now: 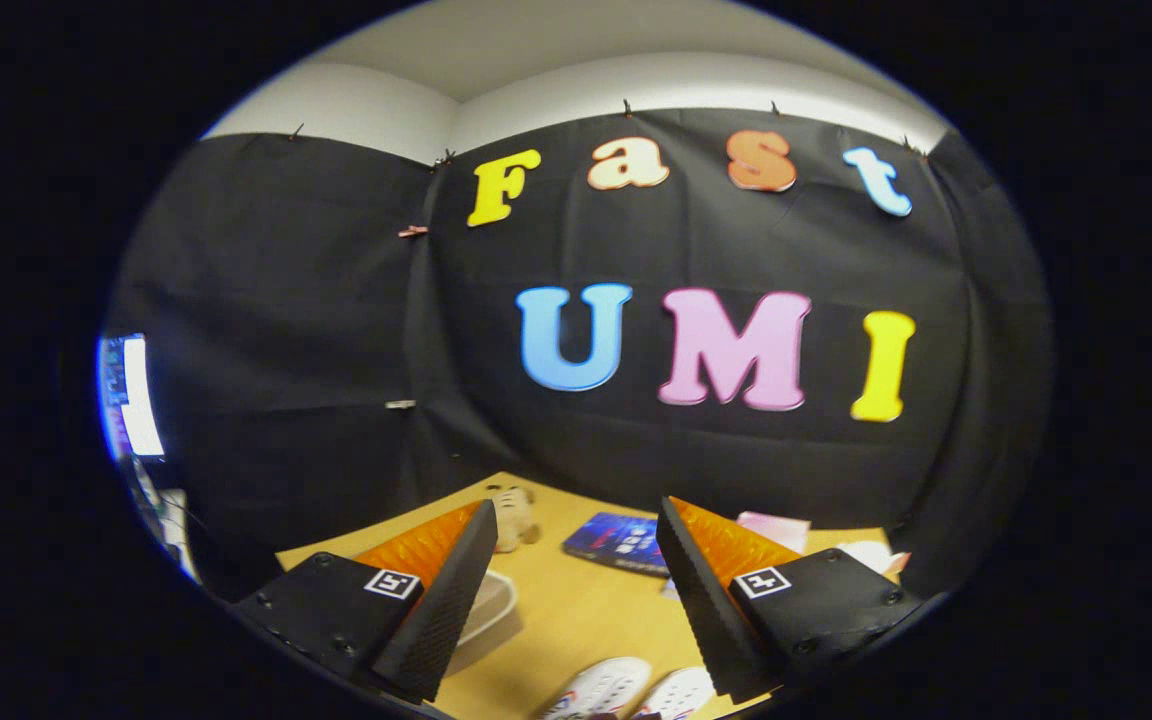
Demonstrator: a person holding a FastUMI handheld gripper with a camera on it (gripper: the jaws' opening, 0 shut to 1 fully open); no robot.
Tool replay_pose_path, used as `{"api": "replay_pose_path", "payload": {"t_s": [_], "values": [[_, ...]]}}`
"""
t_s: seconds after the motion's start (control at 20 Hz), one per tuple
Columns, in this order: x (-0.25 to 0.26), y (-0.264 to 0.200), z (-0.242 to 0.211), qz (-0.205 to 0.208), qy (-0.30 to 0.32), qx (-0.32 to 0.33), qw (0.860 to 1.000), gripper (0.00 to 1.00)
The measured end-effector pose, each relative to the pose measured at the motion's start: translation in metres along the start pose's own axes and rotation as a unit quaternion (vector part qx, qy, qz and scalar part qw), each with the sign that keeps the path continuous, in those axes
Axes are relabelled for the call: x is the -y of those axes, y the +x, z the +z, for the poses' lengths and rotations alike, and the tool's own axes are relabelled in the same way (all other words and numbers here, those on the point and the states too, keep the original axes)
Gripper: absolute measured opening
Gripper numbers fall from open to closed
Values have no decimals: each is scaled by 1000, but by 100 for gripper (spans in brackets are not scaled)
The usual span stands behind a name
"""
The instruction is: Open the storage box then place both shoes into the box .Put the left shoe in first, then the right shoe, with the right side of both shoes facing outward in a uniform manner.
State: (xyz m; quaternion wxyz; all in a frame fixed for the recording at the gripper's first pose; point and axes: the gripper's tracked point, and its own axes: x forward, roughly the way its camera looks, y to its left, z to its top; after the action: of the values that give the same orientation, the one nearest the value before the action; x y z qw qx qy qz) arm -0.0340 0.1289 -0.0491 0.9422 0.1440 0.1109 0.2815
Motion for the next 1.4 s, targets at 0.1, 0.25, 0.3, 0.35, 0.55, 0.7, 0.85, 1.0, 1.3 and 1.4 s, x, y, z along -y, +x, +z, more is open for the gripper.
{"api": "replay_pose_path", "payload": {"t_s": [0.1,0.25,0.3,0.35,0.55,0.7,0.85,1.0,1.3,1.4], "values": [[-13,9,-30,44,61,-36,997,98],[-39,20,-72,123,171,-88,974,98],[-48,23,-87,148,212,-111,960,98],[-55,25,-100,166,253,-134,944,98],[-79,25,-152,227,364,-207,879,98],[-91,20,-185,263,427,-246,829,98],[-91,30,-213,263,483,-265,792,98],[-91,29,-241,263,511,-283,768,98],[-111,29,-253,293,556,-306,715,97],[-111,31,-249,302,574,-303,699,83]]}}
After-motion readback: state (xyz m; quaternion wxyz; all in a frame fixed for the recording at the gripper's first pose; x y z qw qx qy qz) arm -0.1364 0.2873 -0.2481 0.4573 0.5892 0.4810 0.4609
